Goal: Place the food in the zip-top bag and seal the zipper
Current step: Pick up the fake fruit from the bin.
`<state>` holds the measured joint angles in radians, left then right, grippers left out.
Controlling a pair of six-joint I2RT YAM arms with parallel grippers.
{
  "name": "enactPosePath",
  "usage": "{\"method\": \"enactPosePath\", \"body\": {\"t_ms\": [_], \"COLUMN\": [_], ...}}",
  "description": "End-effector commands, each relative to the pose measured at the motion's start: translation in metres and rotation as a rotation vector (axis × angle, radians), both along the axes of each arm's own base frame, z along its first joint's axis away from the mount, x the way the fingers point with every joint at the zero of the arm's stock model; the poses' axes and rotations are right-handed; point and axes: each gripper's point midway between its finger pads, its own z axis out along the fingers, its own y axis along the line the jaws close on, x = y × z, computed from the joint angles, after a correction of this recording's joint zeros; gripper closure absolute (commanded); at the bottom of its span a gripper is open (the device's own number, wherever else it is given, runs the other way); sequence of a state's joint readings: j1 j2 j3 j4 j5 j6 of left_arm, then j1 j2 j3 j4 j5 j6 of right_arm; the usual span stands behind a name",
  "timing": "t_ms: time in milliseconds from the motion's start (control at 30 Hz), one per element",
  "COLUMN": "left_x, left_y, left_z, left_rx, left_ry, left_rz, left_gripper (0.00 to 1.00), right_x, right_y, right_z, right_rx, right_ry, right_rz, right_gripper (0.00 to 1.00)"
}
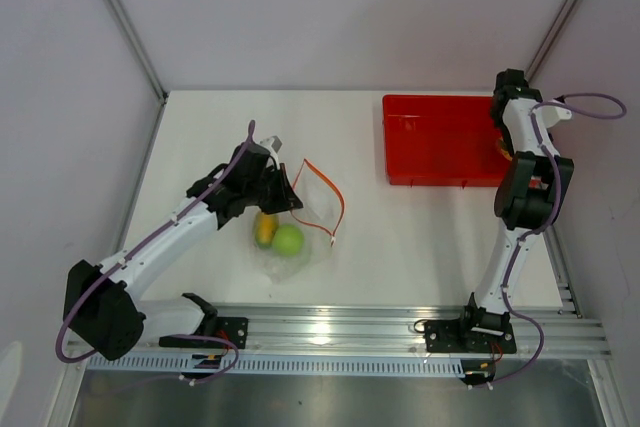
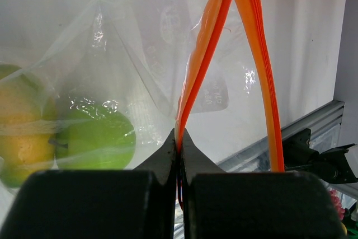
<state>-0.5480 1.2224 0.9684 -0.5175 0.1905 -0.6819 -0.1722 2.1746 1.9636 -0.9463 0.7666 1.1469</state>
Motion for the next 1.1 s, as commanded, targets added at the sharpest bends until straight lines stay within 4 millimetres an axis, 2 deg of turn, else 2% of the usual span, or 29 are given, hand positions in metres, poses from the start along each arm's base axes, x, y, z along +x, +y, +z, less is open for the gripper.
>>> {"method": "enactPosePath", "body": {"t_ms": [0,67,200,233,267,300,333,367,400,433,467,500,533,567,633,667,700,733,800,867,900,967,1033,1067], "left_x": [-0.002,-0.003,-0.005,-0.006,-0.006,-0.006,-0.007,-0.007,-0.008,-0.008,-0.009,-0.009,-0.009,-0.009,-0.009,-0.009,-0.009,-0.01,-0.011,-0.013,-0.013,-0.015,-0.016,-0.017], "left_y": [-0.005,-0.006,-0.005,-0.004,-0.004,-0.004,-0.004,-0.005,-0.005,-0.005,-0.006,-0.006,-0.006,-0.006,-0.005,-0.006,-0.006,-0.005,-0.004,-0.004,-0.003,-0.001,-0.001,0.0], "left_z": [0.013,0.014,0.016,0.015,0.018,0.018,0.019,0.02,0.022,0.022,0.024,0.025,0.025,0.026,0.029,0.03,0.031,0.034,0.037,0.039,0.04,0.042,0.043,0.044], "left_rx": [-0.039,-0.045,-0.051,-0.05,-0.054,-0.055,-0.057,-0.06,-0.064,-0.062,-0.064,-0.061,-0.058,-0.059,-0.058,-0.059,-0.058,-0.061,-0.064,-0.065,-0.065,-0.068,-0.071,-0.075], "left_ry": [-0.022,-0.025,-0.034,-0.033,-0.039,-0.039,-0.038,-0.042,-0.043,-0.047,-0.05,-0.053,-0.054,-0.057,-0.065,-0.065,-0.07,-0.074,-0.082,-0.089,-0.093,-0.103,-0.108,-0.114], "left_rz": [-0.007,-0.01,-0.008,-0.007,-0.006,-0.007,-0.007,-0.01,-0.014,-0.018,-0.022,-0.027,-0.028,-0.029,-0.034,-0.039,-0.04,-0.041,-0.043,-0.047,-0.047,-0.047,-0.049,-0.052], "left_gripper": [0.99,1.0,1.0,0.99,1.0,1.0,0.99,0.99,0.99,0.99,1.0,0.99,0.99,0.99,0.99,1.0,0.99,0.99,0.99,1.0,0.99,1.0,0.99,0.99], "right_x": [0.002,0.003,0.009,0.015,0.013,0.012,0.015,0.015,0.009,0.011,0.013,0.008,0.007,0.0,-0.007,-0.015,-0.021,-0.027,-0.042,-0.057,-0.072,-0.088,-0.115,-0.125], "right_y": [0.002,0.007,0.029,0.044,0.052,0.06,0.075,0.088,0.092,0.115,0.134,0.143,0.154,0.168,0.194,0.208,0.226,0.236,0.26,0.282,0.304,0.329,0.364,0.376], "right_z": [0.054,0.062,0.087,0.106,0.103,0.109,0.134,0.138,0.129,0.154,0.156,0.145,0.152,0.164,0.163,0.175,0.178,0.169,0.179,0.175,0.18,0.181,0.189,0.185], "right_rx": [-0.077,-0.085,-0.095,-0.102,-0.104,-0.107,-0.131,-0.115,-0.106,-0.123,-0.08,-0.061,-0.059,-0.069,-0.044,-0.051,-0.007,0.022,0.058,0.087,0.094,0.126,0.173,0.196], "right_ry": [-0.088,-0.1,-0.14,-0.183,-0.17,-0.183,-0.244,-0.265,-0.251,-0.325,-0.358,-0.348,-0.376,-0.387,-0.392,-0.417,-0.45,-0.455,-0.497,-0.48,-0.479,-0.483,-0.516,-0.517], "right_rz": [0.016,0.032,0.128,0.201,0.236,0.272,0.342,0.397,0.432,0.525,0.623,0.672,0.715,0.784,0.908,0.982,1.064,1.108,1.214,1.311,1.4,1.505,1.66,1.716], "right_gripper": [1.0,1.0,1.0,1.0,1.0,1.0,1.0,1.0,1.0,1.0,1.0,1.0,1.0,1.0,1.0,1.0,1.0,1.0,1.0,1.0,1.0,1.0,1.0,1.0]}}
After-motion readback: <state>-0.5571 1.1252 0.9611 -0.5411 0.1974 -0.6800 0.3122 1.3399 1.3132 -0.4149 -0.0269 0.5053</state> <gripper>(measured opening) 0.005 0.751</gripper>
